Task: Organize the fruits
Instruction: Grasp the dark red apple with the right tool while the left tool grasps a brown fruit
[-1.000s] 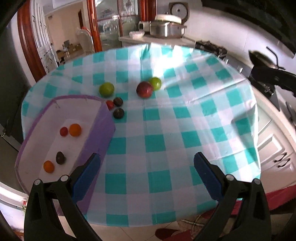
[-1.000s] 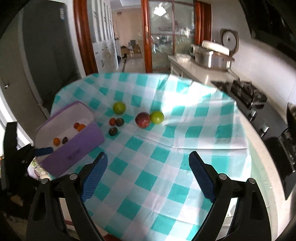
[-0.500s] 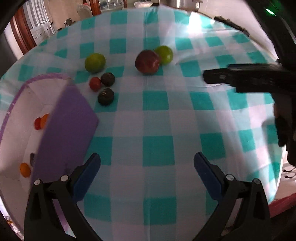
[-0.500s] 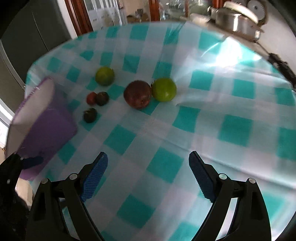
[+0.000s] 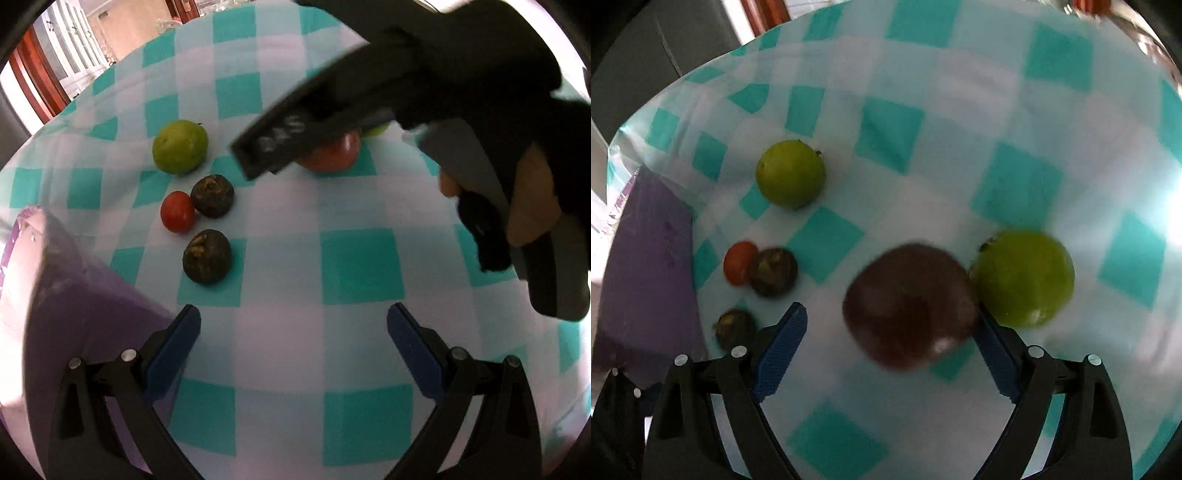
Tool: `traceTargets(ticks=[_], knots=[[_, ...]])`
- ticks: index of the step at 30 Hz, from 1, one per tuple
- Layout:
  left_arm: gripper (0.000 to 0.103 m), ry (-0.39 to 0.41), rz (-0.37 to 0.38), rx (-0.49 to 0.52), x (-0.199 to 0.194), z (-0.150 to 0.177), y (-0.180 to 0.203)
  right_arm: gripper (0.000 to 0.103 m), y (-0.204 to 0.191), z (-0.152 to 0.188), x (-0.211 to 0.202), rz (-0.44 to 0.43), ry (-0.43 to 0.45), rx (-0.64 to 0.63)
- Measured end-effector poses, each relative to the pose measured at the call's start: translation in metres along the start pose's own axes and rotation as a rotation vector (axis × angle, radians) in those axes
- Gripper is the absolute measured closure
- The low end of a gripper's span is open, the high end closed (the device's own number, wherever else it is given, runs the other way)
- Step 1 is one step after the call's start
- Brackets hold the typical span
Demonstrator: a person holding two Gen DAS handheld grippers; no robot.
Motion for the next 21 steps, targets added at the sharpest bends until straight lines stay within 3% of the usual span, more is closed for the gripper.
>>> traceTargets(ticks=[5,11,15,16,19,20,21], knots=[[0.002,0.032,-0.026,0.051,0.007,-0.008,0.005,0.037,-0.002,-0.002,0.018,0.038,-0.038,-0.039],[0.002,0.056,-0.075,0.055,0.015,-0.027,0.006,0.040,0.018,0.014,0.001,-0.045,-0.012,-0.007],[0.002,0.063,-0.152,0.028,0.020,-0.047,0.002,0.040,0.043,0.041,-0.033,-0.111,0.015,0.088],[0.002,0.061,-0.205,0.036,0.024,-0.055,-0.002,0.040,0.048,0.046,-0.040,-0.114,0.020,0.101],[0.004,-0.027,-0.290,0.038,0.040,-0.063,-0.018,0.039,0.065,0.064,-0.069,-0.090,0.049,0.127],[0.005,-0.115,-0.304,0.018,0.051,-0.062,-0.028,0.039,0.067,0.069,-0.075,-0.082,0.052,0.129],[0.005,-0.142,-0.284,-0.007,0.054,-0.063,-0.033,0.039,0.071,0.073,-0.082,-0.072,0.058,0.134]])
Point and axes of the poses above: each gripper's, at about its wrist camera, not at the fingertips, and x roughly the way its jaws point, y to its right, z to its underside, the point moved 10 cm from there along x, roughly the way its jaws point, and after that the axes turned 4 degrees about -x, right-handed, at the moved point
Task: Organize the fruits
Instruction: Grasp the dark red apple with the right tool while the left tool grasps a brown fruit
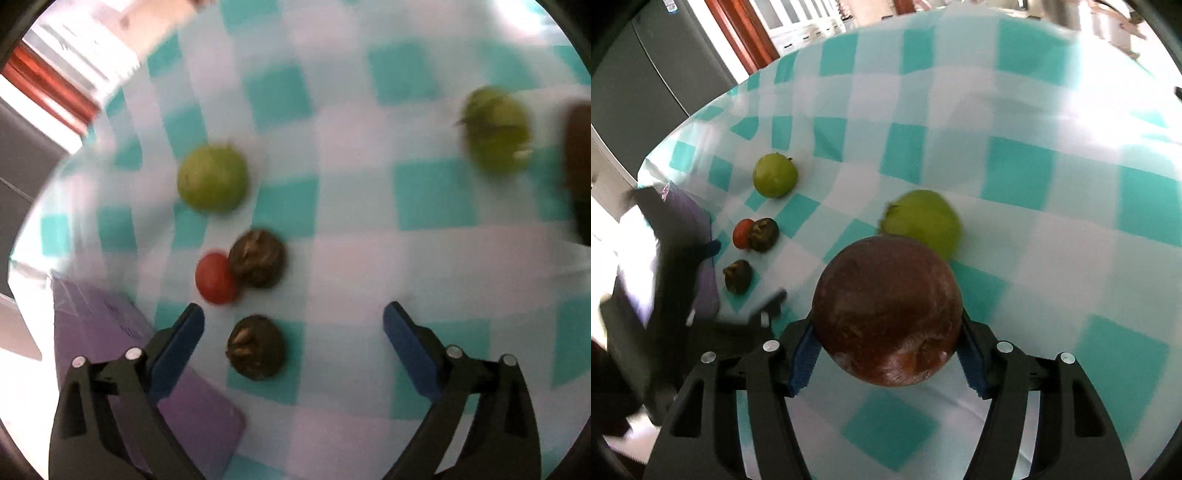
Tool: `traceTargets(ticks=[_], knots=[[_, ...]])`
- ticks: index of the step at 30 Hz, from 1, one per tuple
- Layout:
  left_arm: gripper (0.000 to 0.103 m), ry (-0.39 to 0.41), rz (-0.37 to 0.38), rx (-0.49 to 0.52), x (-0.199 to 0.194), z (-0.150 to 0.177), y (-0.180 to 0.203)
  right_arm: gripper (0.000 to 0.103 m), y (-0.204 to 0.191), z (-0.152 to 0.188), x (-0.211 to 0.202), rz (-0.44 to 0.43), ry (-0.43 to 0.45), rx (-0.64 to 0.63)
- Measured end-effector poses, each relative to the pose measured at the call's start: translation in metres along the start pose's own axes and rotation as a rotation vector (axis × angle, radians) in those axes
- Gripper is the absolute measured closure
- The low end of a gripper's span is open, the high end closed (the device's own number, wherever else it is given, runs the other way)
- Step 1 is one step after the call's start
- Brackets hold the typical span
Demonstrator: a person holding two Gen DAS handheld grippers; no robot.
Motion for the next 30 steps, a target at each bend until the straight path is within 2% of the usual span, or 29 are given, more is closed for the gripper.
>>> traceTargets(ticks=[1,2,6,9,10,11,13,14,15,16,20,23,27,28,30], knots=[[0.005,-0.043,0.007,-0.016,0.004,0.000,-0.004,0.039,0.003,0.003,-0.006,0.005,0.007,0.006],[0.004,-0.095,0.046,-0.044,0.009,-0.001,-0.008,0.039,0.003,0.006,-0.011,0.008,0.016,0.013],[0.004,-0.191,0.156,-0.140,0.020,0.002,-0.015,0.039,0.005,0.009,-0.018,0.012,0.031,0.050],[0.008,-0.272,0.306,-0.269,0.026,0.010,-0.014,0.039,0.005,0.013,-0.024,0.017,0.032,0.032],[0.008,-0.263,0.361,-0.309,0.024,0.009,-0.013,0.039,0.002,0.014,-0.026,0.019,0.035,0.021],[0.008,-0.244,0.403,-0.308,0.020,0.007,-0.008,0.039,0.002,0.015,-0.029,0.021,0.037,0.017],[0.010,-0.211,0.553,-0.347,0.006,0.001,0.004,0.039,0.002,0.017,-0.034,0.017,0.039,0.030],[0.015,-0.209,0.625,-0.368,-0.001,0.000,0.010,0.039,0.002,0.018,-0.034,0.017,0.038,0.039],[0.016,-0.205,0.617,-0.366,-0.003,0.001,0.012,0.039,0.002,0.019,-0.034,0.019,0.037,0.040],[0.017,-0.173,0.578,-0.374,-0.004,0.002,0.007,0.039,0.002,0.021,-0.034,0.020,0.035,0.039],[0.015,-0.131,0.573,-0.441,-0.002,0.012,-0.008,0.039,-0.003,0.026,-0.031,0.014,0.030,0.044],[0.015,-0.093,0.523,-0.356,-0.001,0.014,-0.003,0.039,-0.006,0.032,-0.025,0.015,0.018,0.049],[0.016,-0.041,0.490,-0.328,0.004,0.004,0.001,0.039,-0.008,0.041,-0.021,0.011,0.002,0.075],[0.019,-0.026,0.482,-0.314,0.005,0.000,0.003,0.039,-0.009,0.042,-0.021,0.011,0.000,0.076],[0.055,-0.002,0.415,-0.247,0.002,-0.005,0.012,0.039,-0.010,0.044,-0.021,0.017,-0.004,0.074]])
Point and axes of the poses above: each gripper's, at about its wrist camera, not at the fingertips, and x roughly the way its jaws point, y to its right, z to its underside, the point moved 10 cm from there along x, roughly the way its jaws point, and after that the axes turned 4 degrees about -x, right-handed, at the moved point
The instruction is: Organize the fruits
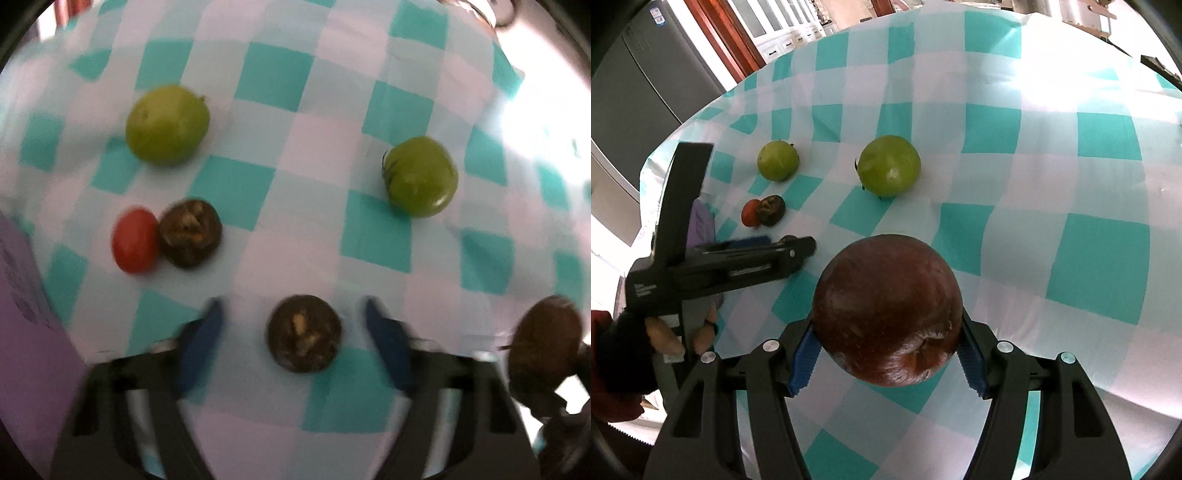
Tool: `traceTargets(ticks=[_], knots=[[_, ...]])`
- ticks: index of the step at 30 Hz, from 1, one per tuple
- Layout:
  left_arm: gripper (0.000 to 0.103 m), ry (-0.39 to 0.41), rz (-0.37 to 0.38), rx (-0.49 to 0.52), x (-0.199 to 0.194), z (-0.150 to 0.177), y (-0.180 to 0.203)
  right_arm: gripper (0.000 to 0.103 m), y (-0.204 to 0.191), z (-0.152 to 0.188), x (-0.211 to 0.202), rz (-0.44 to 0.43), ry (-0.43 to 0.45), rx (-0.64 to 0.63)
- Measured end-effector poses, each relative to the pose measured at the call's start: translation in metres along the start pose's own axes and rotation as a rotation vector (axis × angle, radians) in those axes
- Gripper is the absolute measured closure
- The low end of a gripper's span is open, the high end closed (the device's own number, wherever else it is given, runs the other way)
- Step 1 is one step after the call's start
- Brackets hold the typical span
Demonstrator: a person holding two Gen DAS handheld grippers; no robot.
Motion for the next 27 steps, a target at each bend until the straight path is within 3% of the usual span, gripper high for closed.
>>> traceTargets(ticks=[1,4,7,9,13,16,21,27], knots=[[0.063,-0.002,-0.001,0.025,0.000,0.000,0.002,0.039,0.000,0.000,0.000,0.001,0.001,0.006],[0.064,-0.025,0.036,0.035,-0.004,0.008,0.002,0.039,-0.002,-0.008,0.001,0.004,0.009,0.034],[0.065,-0.050,0.139,-0.033,-0.014,0.013,-0.004,0.039,-0.008,-0.019,0.001,0.027,0.013,0.011],[0.065,-0.008,0.150,-0.024,-0.039,0.009,-0.005,0.039,-0.016,-0.031,-0.003,0.048,0.019,-0.001],[0.065,0.098,0.155,0.005,-0.105,-0.007,-0.003,0.039,-0.039,-0.047,-0.036,0.096,0.050,-0.021],[0.065,0.203,0.139,0.055,-0.178,0.003,-0.008,0.039,-0.068,-0.050,-0.086,0.108,0.097,-0.055],[0.065,0.350,0.135,0.109,-0.301,0.033,-0.004,0.039,-0.121,-0.030,-0.184,0.130,0.189,-0.173],[0.064,0.517,0.144,0.174,-0.413,0.089,-0.007,0.039,-0.168,0.013,-0.282,0.160,0.299,-0.277]])
Point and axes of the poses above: each gripper's, at about its wrist camera, not at the fingertips, and x roughly the way its jaws point, y to its right, z to its underside, the point moved 10 cm from there along x, roughly the way its jaws point, and after that the axes turned 4 degrees about -x, right-handed, at the moved point
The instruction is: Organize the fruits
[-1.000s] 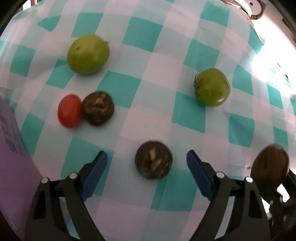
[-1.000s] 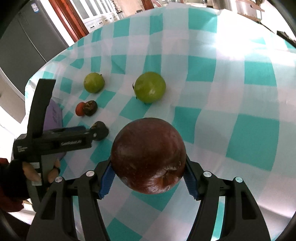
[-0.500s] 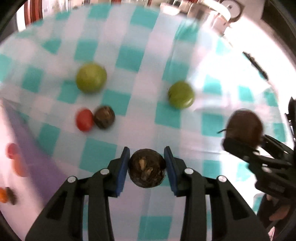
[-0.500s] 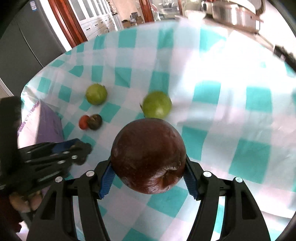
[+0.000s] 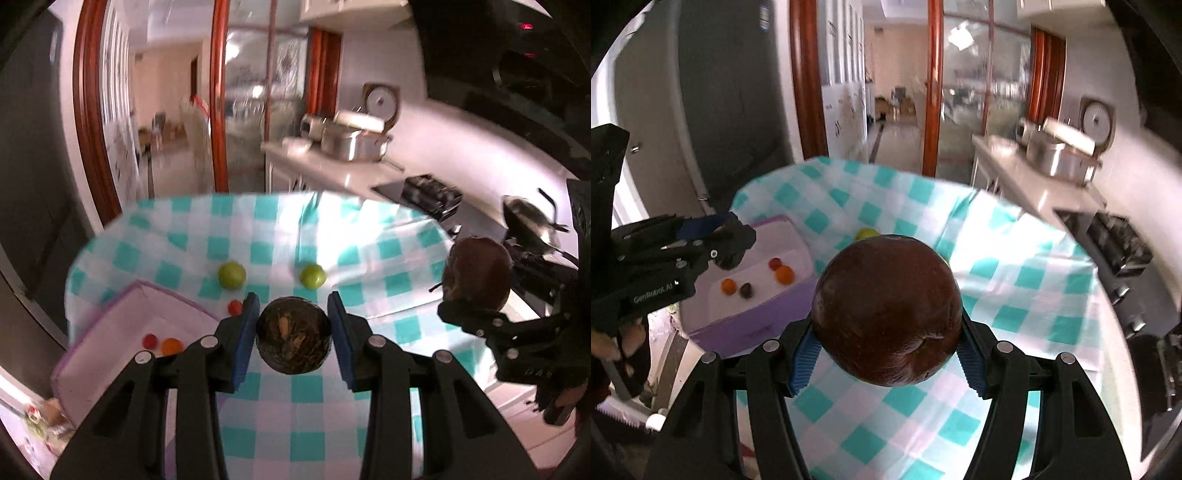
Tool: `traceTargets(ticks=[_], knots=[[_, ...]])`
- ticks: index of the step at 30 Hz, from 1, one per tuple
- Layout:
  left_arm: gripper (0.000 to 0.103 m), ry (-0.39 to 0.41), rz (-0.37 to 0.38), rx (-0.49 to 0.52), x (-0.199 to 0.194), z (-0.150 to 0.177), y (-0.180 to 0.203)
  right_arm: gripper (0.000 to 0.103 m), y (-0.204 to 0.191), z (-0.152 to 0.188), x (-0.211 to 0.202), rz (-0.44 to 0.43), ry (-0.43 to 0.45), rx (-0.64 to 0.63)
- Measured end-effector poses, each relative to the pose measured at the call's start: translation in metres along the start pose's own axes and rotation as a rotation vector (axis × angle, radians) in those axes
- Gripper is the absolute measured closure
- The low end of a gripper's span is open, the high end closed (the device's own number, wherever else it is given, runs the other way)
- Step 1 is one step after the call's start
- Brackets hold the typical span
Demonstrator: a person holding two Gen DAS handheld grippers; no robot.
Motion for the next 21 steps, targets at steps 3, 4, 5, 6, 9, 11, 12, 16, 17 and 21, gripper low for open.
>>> traceTargets(ticks=[3,4,5,6,9,11,12,16,17,21], knots=[[0.064,0.042,0.005,0.034,-0.039,0.009,0.006,0.039,-0.016,0.008,-0.039,0.009,0.039,-0.030],[0.064,0.052,0.006,0.044,-0.050,0.013,0.008,0.039,-0.019,0.010,-0.046,0.010,0.045,-0.036],[0.064,0.065,0.010,0.061,-0.063,0.018,0.010,0.039,-0.025,0.014,-0.056,0.011,0.055,-0.047],[0.064,0.071,0.008,0.070,-0.070,0.022,0.010,0.039,-0.028,0.016,-0.061,0.014,0.060,-0.051],[0.064,0.076,0.009,0.074,-0.088,0.034,0.006,0.039,-0.038,0.020,-0.072,0.003,0.072,-0.043],[0.064,0.085,-0.002,0.073,-0.099,0.040,-0.001,0.039,-0.044,0.021,-0.078,0.003,0.085,-0.051],[0.064,0.084,-0.004,0.066,-0.102,0.042,-0.005,0.039,-0.047,0.021,-0.081,0.005,0.089,-0.058],[0.064,0.086,-0.023,0.040,-0.109,0.054,-0.024,0.039,-0.052,0.026,-0.090,0.011,0.110,-0.065],[0.064,0.081,-0.024,0.025,-0.109,0.057,-0.030,0.039,-0.052,0.029,-0.091,0.010,0.109,-0.059],[0.064,0.064,-0.045,-0.006,-0.106,0.070,-0.052,0.039,-0.049,0.038,-0.083,0.013,0.085,-0.030]])
Point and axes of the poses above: each gripper's, at about its wrist camera, not at the fingertips, and x roughly the way its jaws point, y to its right, z to its underside, the point moved 10 cm from there along x, roughly the way its jaws point, and after that the axes turned 4 degrees about -x, right-handed, at the moved point
